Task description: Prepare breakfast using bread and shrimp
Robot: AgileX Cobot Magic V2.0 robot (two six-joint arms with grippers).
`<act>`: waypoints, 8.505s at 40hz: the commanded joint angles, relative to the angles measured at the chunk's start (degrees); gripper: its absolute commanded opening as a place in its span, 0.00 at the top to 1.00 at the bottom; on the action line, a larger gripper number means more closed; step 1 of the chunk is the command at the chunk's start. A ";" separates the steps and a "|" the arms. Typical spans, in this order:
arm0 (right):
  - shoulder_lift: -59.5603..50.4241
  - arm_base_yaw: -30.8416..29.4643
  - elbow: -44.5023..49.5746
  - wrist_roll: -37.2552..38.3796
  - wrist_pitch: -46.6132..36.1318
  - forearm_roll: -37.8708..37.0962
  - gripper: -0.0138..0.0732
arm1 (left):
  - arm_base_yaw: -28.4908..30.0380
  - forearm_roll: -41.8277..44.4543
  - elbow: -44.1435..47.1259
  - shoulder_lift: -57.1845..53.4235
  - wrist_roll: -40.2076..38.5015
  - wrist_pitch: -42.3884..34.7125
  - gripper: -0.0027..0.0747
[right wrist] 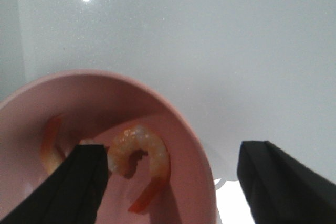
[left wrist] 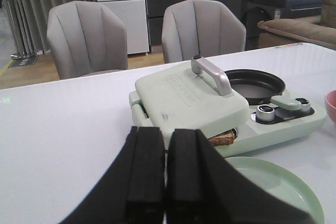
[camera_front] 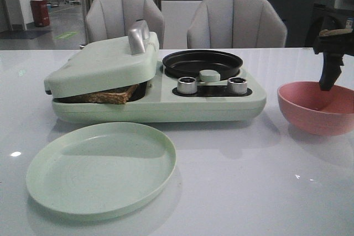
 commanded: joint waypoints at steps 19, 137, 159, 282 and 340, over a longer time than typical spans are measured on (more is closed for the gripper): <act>5.86 -0.44 -9.36 -1.27 2.87 -0.10 0.60 | -0.21 -0.99 -1.36 0.75 -0.61 -4.37 0.82; 19.75 17.83 -11.69 -55.34 -104.00 -11.80 0.68 | -0.21 -0.99 -1.36 0.75 -0.61 -4.37 0.82; 19.74 17.83 -15.80 -37.37 -95.12 6.00 0.68 | -0.21 -0.99 -1.36 0.75 -0.61 -4.37 0.82; -30.57 2.55 -5.28 -26.64 6.48 16.07 0.30 | -0.21 -0.99 -1.36 0.75 -0.61 -4.37 0.82; -93.78 18.03 57.28 -26.64 -24.51 17.87 0.36 | -0.21 -0.99 -1.36 0.75 -0.61 -4.37 0.82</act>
